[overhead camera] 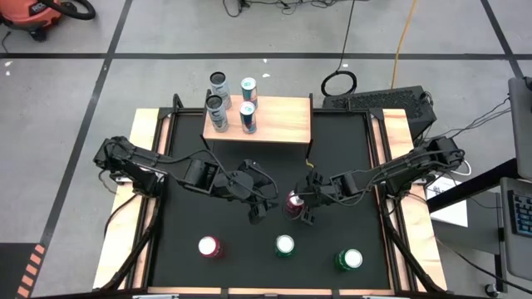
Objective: Place canned beverage on shelf
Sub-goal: Put the right orange soda can on the shelf
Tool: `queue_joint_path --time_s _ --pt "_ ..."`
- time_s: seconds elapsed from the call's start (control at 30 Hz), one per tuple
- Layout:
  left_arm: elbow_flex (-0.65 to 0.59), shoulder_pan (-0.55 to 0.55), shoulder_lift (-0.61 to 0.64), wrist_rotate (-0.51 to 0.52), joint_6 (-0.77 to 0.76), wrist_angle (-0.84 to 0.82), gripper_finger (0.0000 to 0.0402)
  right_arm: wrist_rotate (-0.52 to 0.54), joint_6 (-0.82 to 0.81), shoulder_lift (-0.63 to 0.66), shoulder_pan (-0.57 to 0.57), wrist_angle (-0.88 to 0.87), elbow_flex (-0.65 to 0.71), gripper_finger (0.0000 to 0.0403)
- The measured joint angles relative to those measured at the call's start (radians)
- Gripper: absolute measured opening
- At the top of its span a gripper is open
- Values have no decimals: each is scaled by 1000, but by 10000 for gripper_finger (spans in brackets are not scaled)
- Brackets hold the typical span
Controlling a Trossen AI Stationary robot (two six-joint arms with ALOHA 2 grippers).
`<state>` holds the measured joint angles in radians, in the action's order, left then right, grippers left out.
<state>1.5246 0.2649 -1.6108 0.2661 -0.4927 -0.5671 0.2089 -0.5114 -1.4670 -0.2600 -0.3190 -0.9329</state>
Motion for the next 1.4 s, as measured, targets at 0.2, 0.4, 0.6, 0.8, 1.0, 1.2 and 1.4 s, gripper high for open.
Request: queue_joint_path --time_s 0.2,0.4,0.6,0.8,1.0,1.2,1.4 --pt "0 0 0 0 0 0 358 0 3 0 0 0 0 310" --pt "0 0 0 0 0 0 358 0 10 0 0 0 0 307" --pt "0 0 0 0 0 0 358 -1 28 0 -1 0 0 307" --pt "0 0 0 0 1 0 358 -1 42 0 -1 1 0 306" --pt "0 0 0 0 1 0 358 -2 52 1 -1 1 0 306" --pt "0 0 0 0 1 0 358 -4 52 1 -1 1 0 306" --pt "0 0 0 0 1 0 358 -4 37 1 -1 1 0 306"
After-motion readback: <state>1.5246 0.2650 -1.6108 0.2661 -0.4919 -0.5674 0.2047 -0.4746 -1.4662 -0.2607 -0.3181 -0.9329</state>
